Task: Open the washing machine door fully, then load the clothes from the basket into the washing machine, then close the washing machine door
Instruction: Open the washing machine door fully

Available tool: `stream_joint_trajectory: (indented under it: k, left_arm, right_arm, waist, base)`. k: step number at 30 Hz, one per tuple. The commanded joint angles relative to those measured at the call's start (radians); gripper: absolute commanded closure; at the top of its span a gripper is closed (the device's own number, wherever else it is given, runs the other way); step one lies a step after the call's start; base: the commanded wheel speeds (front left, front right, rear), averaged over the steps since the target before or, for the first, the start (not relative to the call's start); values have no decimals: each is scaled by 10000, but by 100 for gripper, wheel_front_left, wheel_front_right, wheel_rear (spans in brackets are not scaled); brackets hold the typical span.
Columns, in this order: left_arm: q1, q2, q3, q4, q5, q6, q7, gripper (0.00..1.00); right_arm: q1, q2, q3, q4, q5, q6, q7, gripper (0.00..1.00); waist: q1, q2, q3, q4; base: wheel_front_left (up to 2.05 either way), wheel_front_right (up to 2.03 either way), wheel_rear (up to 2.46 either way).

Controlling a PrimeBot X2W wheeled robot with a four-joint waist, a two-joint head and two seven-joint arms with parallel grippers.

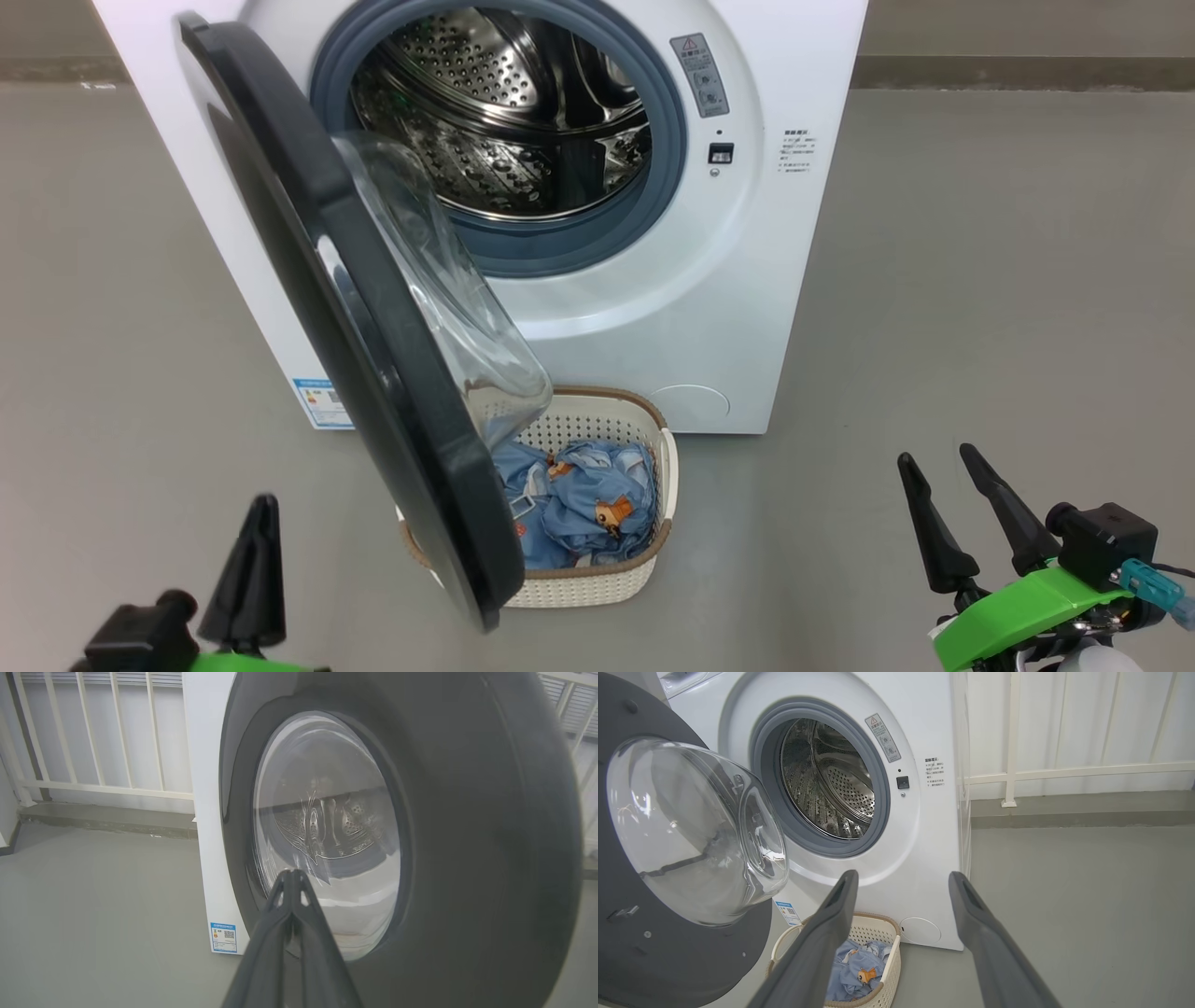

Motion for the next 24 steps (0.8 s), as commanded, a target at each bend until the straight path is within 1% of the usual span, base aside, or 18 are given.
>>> stream_joint_trajectory:
  k: [1, 7, 14, 16, 19, 22, 24]
  left_arm:
    - [-547, 148, 317, -378, 29, -26, -67, 100]
    - [-723, -1, 231, -1956, 194, -26, -67, 100]
    - [-862, -92, -568, -3772, 422, -26, -67, 100]
    - [-913, -83, -893, -4156, 480, -26, -67, 100]
    - [-938, -21, -1714, -4542, 444, -27, -64, 100]
    - [-945, -11, -2554, -4628, 283, -27, 72, 100]
    - [-898, -33, -3009, -4440, 107, -27, 187, 100]
  right_arm:
    - [-137, -59, 228, -229, -100, 16, -122, 0]
    - [-121, -29, 181, -280, -94, 16, -122, 0]
    - [-129, 23, 150, -320, -106, 16, -122, 0]
    - [-152, 57, 193, -325, -104, 16, -122, 0]
    - [-179, 116, 267, -328, -80, 16, -122, 0]
    - [-213, 169, 326, -308, -53, 16, -122, 0]
    - [-246, 206, 397, -293, -48, 16, -122, 0]
  waist:
    - [0, -1, 2, 10]
    - [0, -1, -7, 78]
    - [0, -1, -34, 39]
    - [0, -1, -30, -18]
    - [0, -1, -2, -145]
    - [0, -1, 40, -275]
    - [0, -1, 81, -388]
  base:
    - [0, 0, 0]
    - [0, 0, 0]
    - [0, 0, 0]
    - [0, 0, 0]
    - [0, 0, 0]
    - [0, 0, 0]
    - [0, 0, 0]
